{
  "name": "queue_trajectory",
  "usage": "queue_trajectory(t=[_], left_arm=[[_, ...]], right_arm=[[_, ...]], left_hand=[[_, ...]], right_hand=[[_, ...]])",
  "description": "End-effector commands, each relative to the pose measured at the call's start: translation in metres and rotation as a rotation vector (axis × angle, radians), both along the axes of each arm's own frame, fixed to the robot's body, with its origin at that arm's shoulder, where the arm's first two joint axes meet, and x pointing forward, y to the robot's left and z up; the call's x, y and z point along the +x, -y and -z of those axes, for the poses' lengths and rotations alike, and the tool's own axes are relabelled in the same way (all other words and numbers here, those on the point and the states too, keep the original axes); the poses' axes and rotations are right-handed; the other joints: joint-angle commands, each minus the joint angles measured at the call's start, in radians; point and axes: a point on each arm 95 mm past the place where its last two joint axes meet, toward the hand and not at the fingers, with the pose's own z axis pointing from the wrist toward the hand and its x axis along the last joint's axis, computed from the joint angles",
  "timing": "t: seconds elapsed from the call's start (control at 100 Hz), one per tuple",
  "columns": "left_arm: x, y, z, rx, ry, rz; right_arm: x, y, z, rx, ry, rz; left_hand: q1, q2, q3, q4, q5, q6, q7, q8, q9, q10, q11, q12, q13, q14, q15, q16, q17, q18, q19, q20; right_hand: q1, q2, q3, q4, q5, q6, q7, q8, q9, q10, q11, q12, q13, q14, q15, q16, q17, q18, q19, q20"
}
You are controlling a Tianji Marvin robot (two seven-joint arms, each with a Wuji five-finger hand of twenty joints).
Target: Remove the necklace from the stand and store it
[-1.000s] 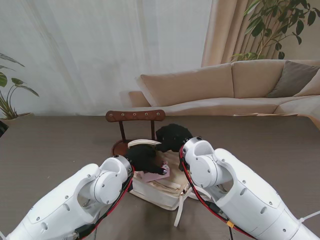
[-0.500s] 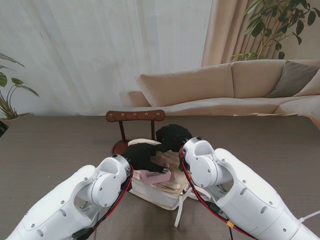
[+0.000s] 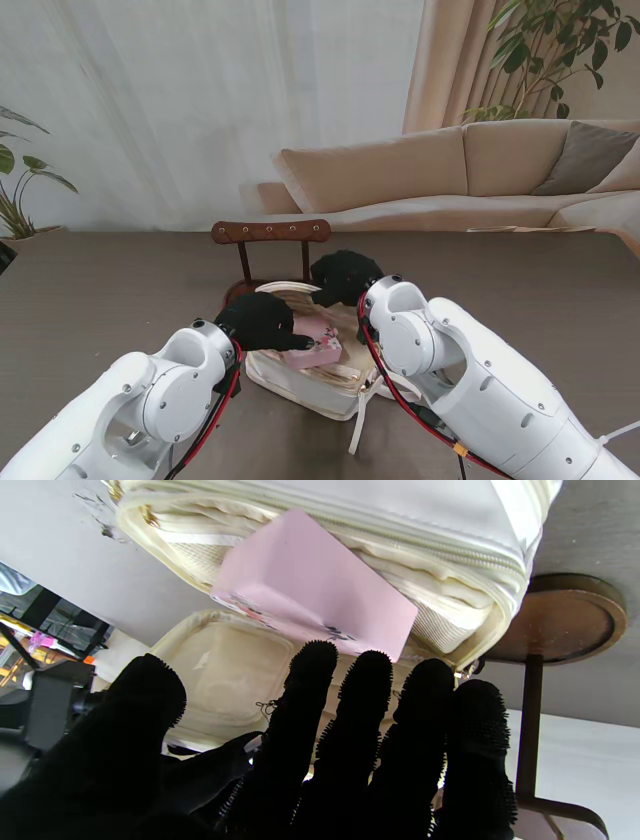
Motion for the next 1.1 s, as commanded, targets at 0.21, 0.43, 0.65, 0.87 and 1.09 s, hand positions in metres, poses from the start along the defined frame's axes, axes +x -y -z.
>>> queue_trajectory(t=[0.21,0.43,0.65,0.87,1.09], left_arm=[[-0.016,0.005,0.003,-0.027,-0.100,0.023],[-0.017,0.005,0.012,-0.044,-0.139,0.021],[-0.010,0.009,0.020,-0.095,-0.168,0.035],[-0.003,0.014,0.026,-0.163,-0.208,0.049],[0.002,0.020,0.029,-0.191,-0.229,0.076]], right_arm=[[-0.003,-0.004,0.002,-0.008,-0.015,-0.017],[-0.004,-0.005,0.003,-0.008,-0.017,-0.017],[-0.004,-0.004,0.005,-0.005,-0.025,-0.019],[-0.004,-0.003,0.006,0.002,-0.030,-0.019],[-0.005,-0.004,0.007,0.007,-0.037,-0.026]], left_hand=[[0.017,0.047,0.020,0.025,0.117,0.009,0.116,0.079,0.152,-0.004,0.039,0.057,0.176,0.035,0.136,0.072,0.138,0.034,0.131,0.044],[0.015,0.055,0.033,0.024,0.131,0.018,0.121,0.081,0.167,0.005,0.007,0.028,0.164,0.049,0.130,0.071,0.155,0.043,0.128,0.021],[0.021,0.066,0.022,0.024,0.096,0.028,0.072,0.063,0.074,0.029,-0.062,-0.045,0.056,0.051,0.040,0.038,0.071,0.018,0.055,-0.006],[0.031,0.080,0.012,0.026,0.068,0.057,0.031,0.050,-0.006,0.061,-0.099,-0.098,-0.035,0.064,-0.027,0.005,0.007,0.009,-0.016,-0.022],[0.034,0.087,0.006,0.026,0.052,0.065,0.006,0.042,-0.039,0.069,-0.109,-0.119,-0.069,0.068,-0.050,-0.013,-0.018,0.001,-0.049,-0.030]], right_hand=[[0.042,-0.014,0.081,0.014,0.032,-0.026,0.015,0.022,0.087,0.034,0.057,0.015,0.025,-0.112,0.058,0.012,0.409,-0.018,0.057,0.037],[0.042,-0.014,0.081,0.015,0.032,-0.027,0.015,0.023,0.087,0.033,0.057,0.015,0.025,-0.115,0.058,0.012,0.409,-0.019,0.057,0.037],[0.042,-0.014,0.081,0.015,0.032,-0.028,0.014,0.023,0.087,0.033,0.057,0.015,0.025,-0.115,0.058,0.012,0.409,-0.019,0.056,0.036],[0.043,-0.015,0.081,0.015,0.032,-0.026,0.014,0.024,0.087,0.034,0.057,0.015,0.025,-0.114,0.058,0.012,0.409,-0.020,0.056,0.036],[0.043,-0.014,0.080,0.015,0.033,-0.026,0.014,0.024,0.087,0.034,0.057,0.015,0.025,-0.115,0.059,0.012,0.409,-0.021,0.055,0.035]])
